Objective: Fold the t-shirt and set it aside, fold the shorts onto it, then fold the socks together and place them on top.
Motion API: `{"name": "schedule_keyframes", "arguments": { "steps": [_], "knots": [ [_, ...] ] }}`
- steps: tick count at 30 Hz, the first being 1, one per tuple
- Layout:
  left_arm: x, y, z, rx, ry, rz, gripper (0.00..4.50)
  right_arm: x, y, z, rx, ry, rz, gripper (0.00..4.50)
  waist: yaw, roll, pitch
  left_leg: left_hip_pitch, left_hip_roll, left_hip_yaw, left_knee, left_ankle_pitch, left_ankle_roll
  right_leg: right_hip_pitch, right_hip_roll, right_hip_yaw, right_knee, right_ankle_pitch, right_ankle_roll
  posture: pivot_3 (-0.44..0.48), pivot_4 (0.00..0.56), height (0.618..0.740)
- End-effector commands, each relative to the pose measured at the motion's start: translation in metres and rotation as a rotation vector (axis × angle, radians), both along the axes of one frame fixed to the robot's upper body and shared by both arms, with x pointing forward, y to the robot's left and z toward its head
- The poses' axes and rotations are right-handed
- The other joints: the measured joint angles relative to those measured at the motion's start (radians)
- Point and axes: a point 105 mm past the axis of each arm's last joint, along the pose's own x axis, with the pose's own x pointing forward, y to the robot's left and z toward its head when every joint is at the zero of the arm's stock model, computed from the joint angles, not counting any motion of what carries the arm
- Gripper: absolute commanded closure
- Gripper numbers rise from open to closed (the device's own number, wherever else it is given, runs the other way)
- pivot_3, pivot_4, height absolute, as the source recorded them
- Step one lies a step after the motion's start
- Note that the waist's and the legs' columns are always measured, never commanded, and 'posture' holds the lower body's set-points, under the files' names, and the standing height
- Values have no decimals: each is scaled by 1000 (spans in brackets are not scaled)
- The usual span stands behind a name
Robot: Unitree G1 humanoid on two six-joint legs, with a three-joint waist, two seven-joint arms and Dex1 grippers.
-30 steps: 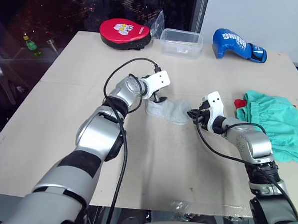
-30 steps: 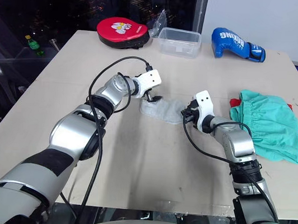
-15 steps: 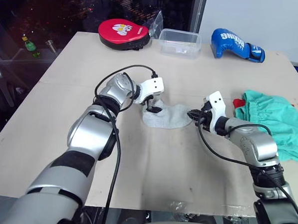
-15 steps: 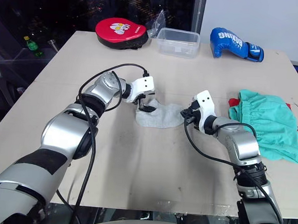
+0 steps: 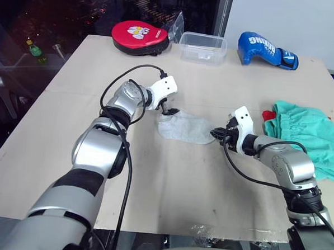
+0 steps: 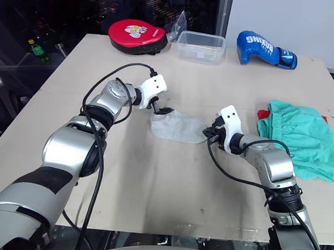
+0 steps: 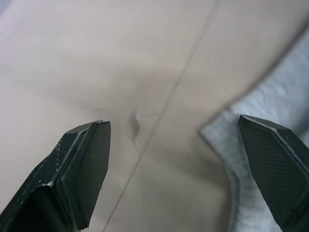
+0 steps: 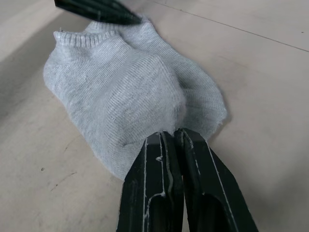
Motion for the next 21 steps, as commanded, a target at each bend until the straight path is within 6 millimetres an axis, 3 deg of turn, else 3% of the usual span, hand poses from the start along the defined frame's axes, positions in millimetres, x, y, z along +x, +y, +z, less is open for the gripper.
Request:
{"name": "schedule_keyframes", "arguments": {
  "steps": [1, 12, 21],
  "knots": [
    [8, -8, 26, -63, -79, 21, 20, 4, 0, 15, 25, -53, -5, 4500, 0, 0, 0, 0, 0, 0, 0, 0, 0, 0, 0, 0, 0, 0, 0, 0, 150, 740],
    [7, -1, -29, 222, -39, 116, 20, 9, 8, 22, 36, -86, -1, 4500, -1, 0, 0, 0, 0, 0, 0, 0, 0, 0, 0, 0, 0, 0, 0, 0, 150, 740],
    [-15, 6, -51, 267, 161, -38, 20, -16, 4, 36, 50, -103, 42, 4500, -2, 0, -2, 1, 0, 1, 0, 0, 0, 0, 0, 0, 1, 0, 0, 0, 150, 740]
  ]
}}
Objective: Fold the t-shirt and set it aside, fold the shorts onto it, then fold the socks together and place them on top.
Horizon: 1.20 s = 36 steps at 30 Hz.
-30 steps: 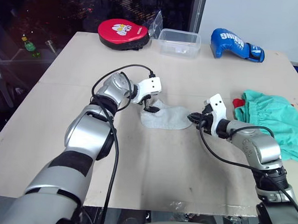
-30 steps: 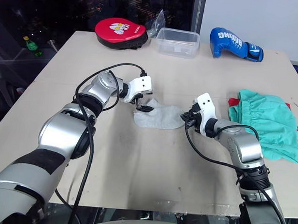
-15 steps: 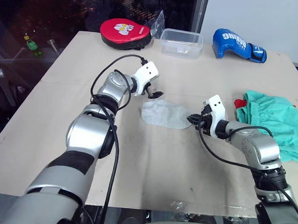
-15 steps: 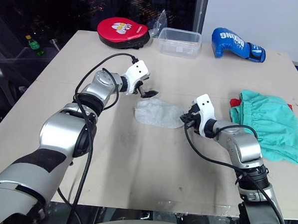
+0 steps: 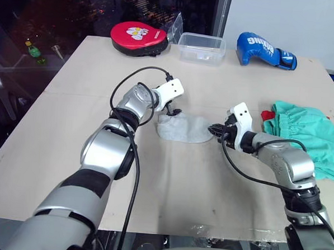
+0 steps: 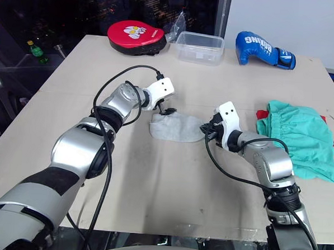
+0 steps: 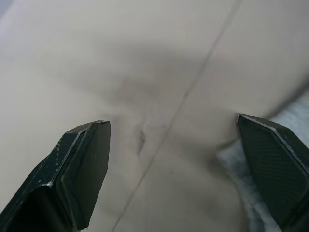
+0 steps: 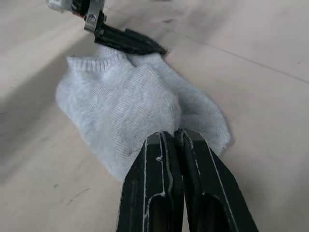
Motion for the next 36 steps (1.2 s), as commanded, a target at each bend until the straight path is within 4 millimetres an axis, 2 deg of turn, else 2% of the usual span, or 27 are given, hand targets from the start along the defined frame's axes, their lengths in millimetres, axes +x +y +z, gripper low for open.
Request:
{"name": "schedule_keyframes", "arguments": {
  "steps": [1, 9, 13, 21, 25, 27, 28, 29, 31, 35, 36],
  "knots": [
    [-17, 13, -32, 72, 164, -39, 20, -11, -1, 16, 19, -42, 27, 4500, 0, 0, 0, 0, 0, 0, 0, 0, 0, 0, 0, 0, 0, 0, 0, 0, 150, 740],
    [-30, 24, -35, 15, 283, -63, 20, -20, 0, 15, 16, -25, 43, 4500, 0, 0, -1, 0, 0, 0, 0, 0, 0, 0, 0, 0, 0, 0, 0, 0, 150, 740],
    [-38, 27, -36, -67, 359, -78, 20, -25, 3, 19, 43, -26, 73, 4500, 0, 0, -1, 0, 0, 0, 0, 0, 0, 0, 0, 0, 0, 0, 0, 0, 150, 740],
    [-47, 36, -42, -215, 447, -25, 20, -50, 12, 42, 222, -19, 195, 4500, 0, 0, -2, 0, 1, -1, 0, 0, 0, 0, 0, 1, 0, 0, 0, 0, 150, 740],
    [-53, 38, -45, -313, 519, 7, 20, -52, 12, 49, 275, -23, 192, 4500, 0, 0, -3, 0, 2, -1, 0, 0, 1, 0, 0, 0, 1, 0, 0, 0, 150, 740],
    [-61, 43, -53, -311, 578, 4, 564, -53, 12, 54, 301, -30, 191, 4500, -1, -1, -3, 1, 2, -1, 0, 0, 1, 0, 0, 1, 1, 0, 0, 0, 150, 740],
    [-64, 45, -55, -302, 594, -2, 634, -54, 12, 55, 309, -31, 191, 4500, -1, 0, -4, 1, 2, -1, 0, 0, 1, 0, 0, 1, 1, 0, 0, 0, 150, 740],
    [-66, 47, -57, -298, 602, -4, 1190, -54, 12, 56, 314, -32, 192, 4500, -2, 0, -4, 1, 2, -1, 0, 0, 0, 0, 0, 1, 1, 0, 0, 0, 150, 740],
    [-67, 50, -60, -293, 598, 14, 1731, -54, 12, 58, 316, -33, 189, 4500, -2, 0, -4, 1, 2, -1, 0, 0, 0, 0, 0, 1, 1, 0, 0, 0, 150, 740],
    [-70, 53, -62, -276, 605, -5, 3621, -55, 11, 62, 328, -39, 189, 4500, -1, 0, -5, 1, 2, 0, 0, 0, 1, 0, 0, 1, 1, 0, 0, 0, 150, 740],
    [-71, 52, -61, -279, 606, -14, 3978, -55, 11, 64, 336, -41, 189, 4500, -1, 0, -5, 1, 2, 0, 0, 0, 1, 0, 0, 2, 1, 0, 0, 0, 150, 740]
  ]
}}
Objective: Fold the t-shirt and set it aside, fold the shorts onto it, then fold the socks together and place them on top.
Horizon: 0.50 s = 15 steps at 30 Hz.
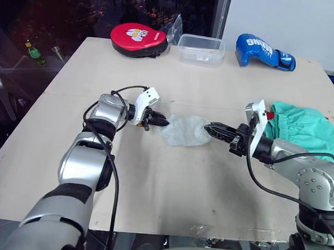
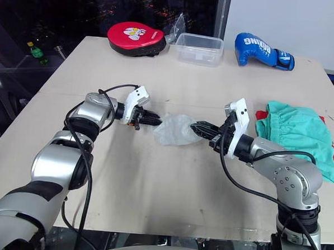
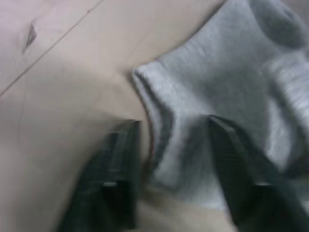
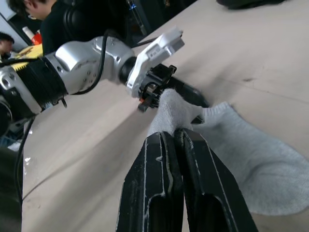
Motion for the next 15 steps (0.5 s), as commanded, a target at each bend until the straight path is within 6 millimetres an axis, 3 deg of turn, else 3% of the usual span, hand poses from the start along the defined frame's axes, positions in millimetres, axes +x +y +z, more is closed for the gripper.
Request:
{"name": "schedule_keyframes", "arguments": {
  "steps": [1, 8, 15],
  "knots": [
    [-21, 7, -35, 46, 156, -21, 4436, -5, -2, 18, 34, -60, 5, 4500, 0, 0, 0, 0, 0, 0, 0, 0, 0, 0, 0, 0, 0, 0, 0, 0, 150, 740],
    [-31, 0, -32, 10, 166, -80, 4476, -12, 1, 27, 107, -61, 42, 4500, 2, 0, 0, 0, 2, 0, 0, 0, 0, 0, 0, 0, 0, 0, 0, 0, 150, 740],
    [-40, -7, -45, 21, 147, -90, 4476, -24, 7, 46, 188, -87, 135, 4500, 4, 1, -2, 0, 2, 0, 0, -2, 3, 0, 0, 1, -1, 0, 0, 0, 150, 740]
  ]
}}
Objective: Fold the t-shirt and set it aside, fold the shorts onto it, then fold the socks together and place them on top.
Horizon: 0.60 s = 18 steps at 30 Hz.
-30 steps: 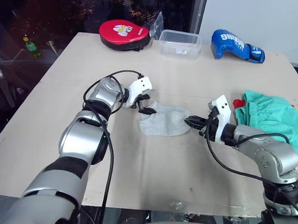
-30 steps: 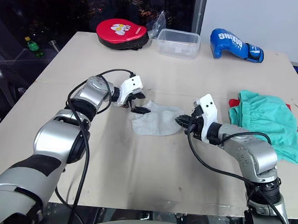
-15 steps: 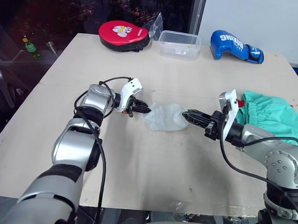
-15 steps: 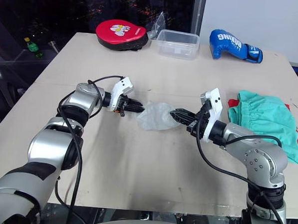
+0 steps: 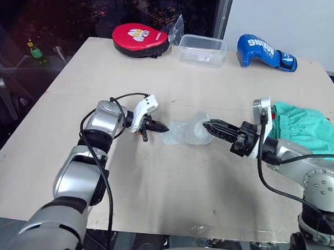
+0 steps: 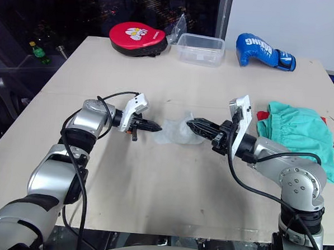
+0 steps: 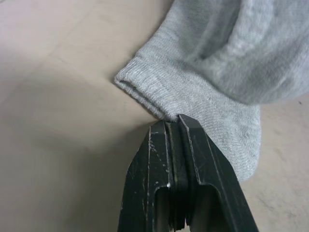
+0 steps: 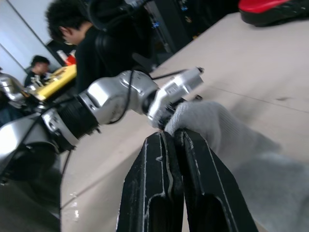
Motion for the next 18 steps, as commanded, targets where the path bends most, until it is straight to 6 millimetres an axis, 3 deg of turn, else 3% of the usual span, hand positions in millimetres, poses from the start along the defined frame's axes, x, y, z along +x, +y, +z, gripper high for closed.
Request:
{"name": "schedule_keyframes", "arguments": {
  "steps": [1, 3, 6, 9, 10, 12, 18],
  "knots": [
    [-15, -1, -37, 60, 89, -11, 4476, -9, 5, 26, 62, -89, 55, 4500, 0, 1, -1, 0, 0, 0, 0, 0, 0, 0, 0, 0, 0, 0, 0, 0, 150, 740],
    [-16, -3, -34, 49, 60, -34, 4476, -9, 12, 31, 76, -97, 80, 4500, 1, 3, -2, 0, 0, 0, 0, 0, 0, 0, 0, 0, 0, 0, 0, 0, 150, 740],
    [-18, -2, -32, 46, 46, -61, 3419, -9, 21, 38, 91, -107, 116, 4500, 1, 3, -3, 0, 0, 0, 0, -1, 1, 0, 0, 0, 0, 0, 0, 0, 150, 740],
    [-5, 7, -32, 96, -28, 26, 2136, -6, 32, 45, 109, -116, 155, 4500, 4, 3, -3, 0, 0, 0, 1, -1, 1, 0, 0, 0, 0, 0, 0, 0, 150, 740],
    [-3, 11, -31, 100, -36, 48, 1935, -6, 36, 47, 114, -116, 170, 4500, 5, 3, -3, 0, 0, -1, 1, -1, 1, 1, 0, 0, 1, 0, 0, 0, 150, 740],
    [4, 16, -25, 81, -64, 93, 977, -6, 45, 50, 117, -120, 207, 4500, 5, 3, -3, 2, 0, -2, 2, -1, 2, 3, 0, -2, 1, 0, 0, 0, 150, 740],
    [16, 29, 2, -19, -143, 186, 977, 1, 68, 57, 120, -130, 270, 4500, -3, 4, -3, 3, 2, -4, 2, 0, 3, 4, 2, -3, 2, 3, -5, 0, 150, 740]
  ]
}}
